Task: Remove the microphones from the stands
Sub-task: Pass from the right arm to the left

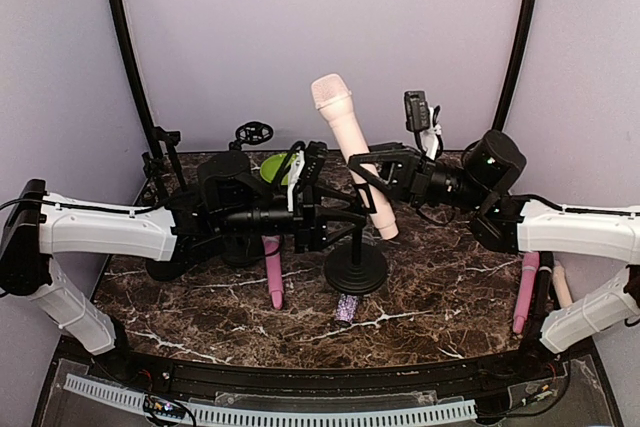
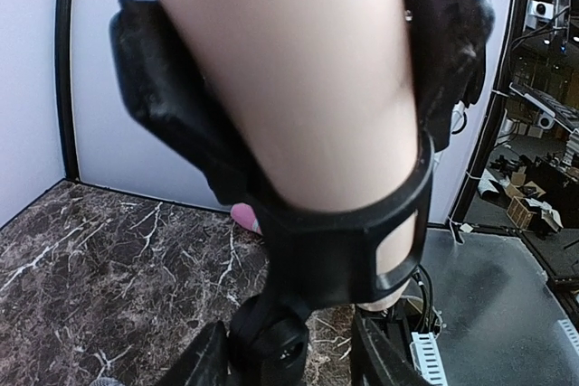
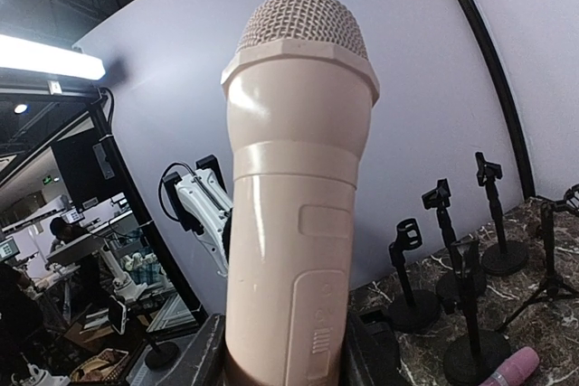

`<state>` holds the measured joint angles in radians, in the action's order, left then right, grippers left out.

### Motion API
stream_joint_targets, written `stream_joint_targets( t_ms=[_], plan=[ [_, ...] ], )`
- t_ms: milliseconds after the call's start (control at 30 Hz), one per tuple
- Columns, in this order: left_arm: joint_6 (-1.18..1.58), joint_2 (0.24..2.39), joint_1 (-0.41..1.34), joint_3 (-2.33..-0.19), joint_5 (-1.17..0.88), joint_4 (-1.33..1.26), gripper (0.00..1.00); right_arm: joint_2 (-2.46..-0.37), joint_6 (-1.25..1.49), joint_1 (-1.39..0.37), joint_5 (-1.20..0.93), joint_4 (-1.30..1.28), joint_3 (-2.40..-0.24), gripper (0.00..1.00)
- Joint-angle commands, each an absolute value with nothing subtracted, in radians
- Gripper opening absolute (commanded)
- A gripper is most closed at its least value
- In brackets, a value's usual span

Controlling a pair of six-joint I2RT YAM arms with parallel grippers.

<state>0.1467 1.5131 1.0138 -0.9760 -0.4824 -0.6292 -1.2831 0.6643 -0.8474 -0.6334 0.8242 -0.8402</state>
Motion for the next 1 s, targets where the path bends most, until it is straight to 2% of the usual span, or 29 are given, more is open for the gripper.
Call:
stream_joint_targets(
  t_ms=[0, 67, 267, 400, 533, 567, 633, 700, 767, 967],
  plan=[
    [0.143, 1.525, 1.023, -0.985, -0.497, -0.674, 0.46, -1.270, 0.684, -0.860, -0.620, 0.993, -0.889, 0.02],
    [0.145, 1.527, 1.025, -0.988, -0.499, -0.675, 0.43, -1.269, 0.683, -0.861, -0.618, 0.995, -0.886, 0.02],
    [0.145, 1.536, 1.032, -0.997, -0.507, -0.683, 0.23, -1.270, 0.685, -0.864, -0.608, 1.001, -0.873, 0.02],
    [0.149, 1.531, 1.036, -0.996, -0.494, -0.685, 0.03, -1.259, 0.675, -0.864, -0.584, 0.997, -0.846, 0.03],
    [0.150, 1.499, 1.038, -0.962, -0.449, -0.689, 0.00, -1.232, 0.634, -0.864, -0.539, 0.956, -0.816, 0.12],
    [0.150, 1.493, 1.038, -0.945, -0.442, -0.691, 0.00, -1.224, 0.625, -0.864, -0.528, 0.944, -0.809, 0.15],
    [0.148, 1.474, 1.038, -0.925, -0.418, -0.689, 0.00, -1.206, 0.604, -0.864, -0.502, 0.919, -0.796, 0.28],
    [0.142, 1.457, 1.038, -0.909, -0.392, -0.682, 0.00, -1.188, 0.586, -0.864, -0.476, 0.890, -0.782, 0.48],
    [0.139, 1.442, 1.039, -0.894, -0.353, -0.677, 0.00, -1.175, 0.563, -0.864, -0.452, 0.855, -0.776, 0.63],
    [0.132, 1.408, 1.039, -0.865, -0.241, -0.647, 0.00, -1.127, 0.477, -0.862, -0.375, 0.708, -0.782, 0.88]
  ],
)
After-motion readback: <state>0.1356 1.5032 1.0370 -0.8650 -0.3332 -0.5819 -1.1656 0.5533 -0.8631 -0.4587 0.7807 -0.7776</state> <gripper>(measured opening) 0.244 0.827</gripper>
